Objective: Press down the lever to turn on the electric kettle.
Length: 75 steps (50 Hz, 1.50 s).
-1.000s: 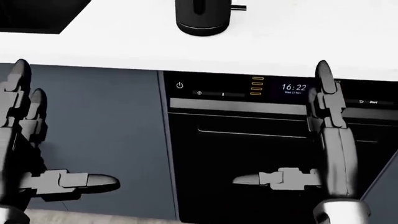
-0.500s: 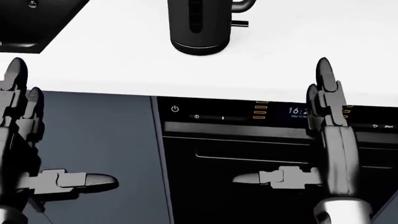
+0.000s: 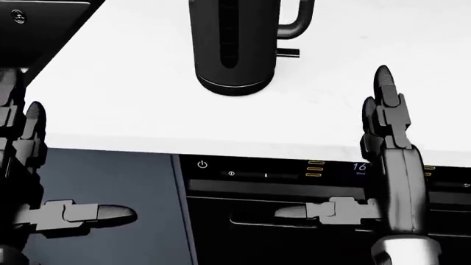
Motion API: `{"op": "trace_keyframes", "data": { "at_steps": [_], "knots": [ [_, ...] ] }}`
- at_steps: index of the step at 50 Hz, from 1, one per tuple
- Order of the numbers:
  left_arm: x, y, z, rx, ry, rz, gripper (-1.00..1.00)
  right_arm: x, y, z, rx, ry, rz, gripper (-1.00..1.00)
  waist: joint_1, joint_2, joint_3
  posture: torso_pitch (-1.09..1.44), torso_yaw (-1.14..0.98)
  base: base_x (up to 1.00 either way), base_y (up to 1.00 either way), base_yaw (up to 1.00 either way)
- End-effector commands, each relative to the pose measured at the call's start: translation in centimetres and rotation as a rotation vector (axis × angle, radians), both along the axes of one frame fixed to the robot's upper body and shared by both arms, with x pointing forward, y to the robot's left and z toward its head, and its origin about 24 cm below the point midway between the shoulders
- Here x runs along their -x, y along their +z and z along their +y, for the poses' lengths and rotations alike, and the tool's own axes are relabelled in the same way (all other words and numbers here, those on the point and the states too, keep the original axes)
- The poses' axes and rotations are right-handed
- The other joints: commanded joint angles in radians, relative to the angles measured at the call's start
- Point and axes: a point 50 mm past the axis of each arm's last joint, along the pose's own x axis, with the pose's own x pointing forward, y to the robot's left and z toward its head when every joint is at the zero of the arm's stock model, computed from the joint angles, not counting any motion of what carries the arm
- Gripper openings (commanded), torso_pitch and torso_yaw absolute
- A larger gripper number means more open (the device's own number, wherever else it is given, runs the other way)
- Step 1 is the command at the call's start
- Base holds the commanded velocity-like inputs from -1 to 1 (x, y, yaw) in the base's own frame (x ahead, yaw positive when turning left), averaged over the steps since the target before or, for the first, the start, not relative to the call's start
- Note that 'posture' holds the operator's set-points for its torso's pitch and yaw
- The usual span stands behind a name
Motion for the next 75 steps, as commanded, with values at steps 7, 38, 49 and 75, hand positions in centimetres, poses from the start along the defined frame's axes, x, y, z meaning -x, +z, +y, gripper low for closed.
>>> {"op": "trace_keyframes", "data": {
  "at_steps": [7, 38, 49, 75],
  "knots": [
    [0.2, 1.3, 0.0, -0.018, -0.002, -0.071, 1.0, 0.3, 1.2, 0.1, 0.0, 0.001, -0.067, 1.0, -0.01, 0.027, -0.003, 0.0, 0.0, 0.2, 0.0, 0.0],
    [0.4, 2.0, -0.1, -0.02, -0.004, -0.081, 1.0, 1.2, 2.8, -1.5, 0.007, -0.045, -0.09, 1.0, -0.011, 0.144, -0.029, 0.0, 0.0, 0.14, 0.0, 0.0],
    [0.4, 2.3, -0.2, -0.019, -0.007, -0.085, 1.0, 1.3, 3.3, -2.0, 0.011, -0.06, -0.097, 1.0, 0.008, 0.008, -0.011, 0.0, 0.0, 0.12, 0.0, 0.0],
    [0.3, 2.5, -0.2, -0.021, -0.007, -0.085, 1.0, 1.3, 8.2, -4.8, 0.075, -0.144, -0.16, 1.0, -0.006, 0.026, -0.035, 0.0, 0.0, 0.06, 0.0, 0.0]
  ]
}}
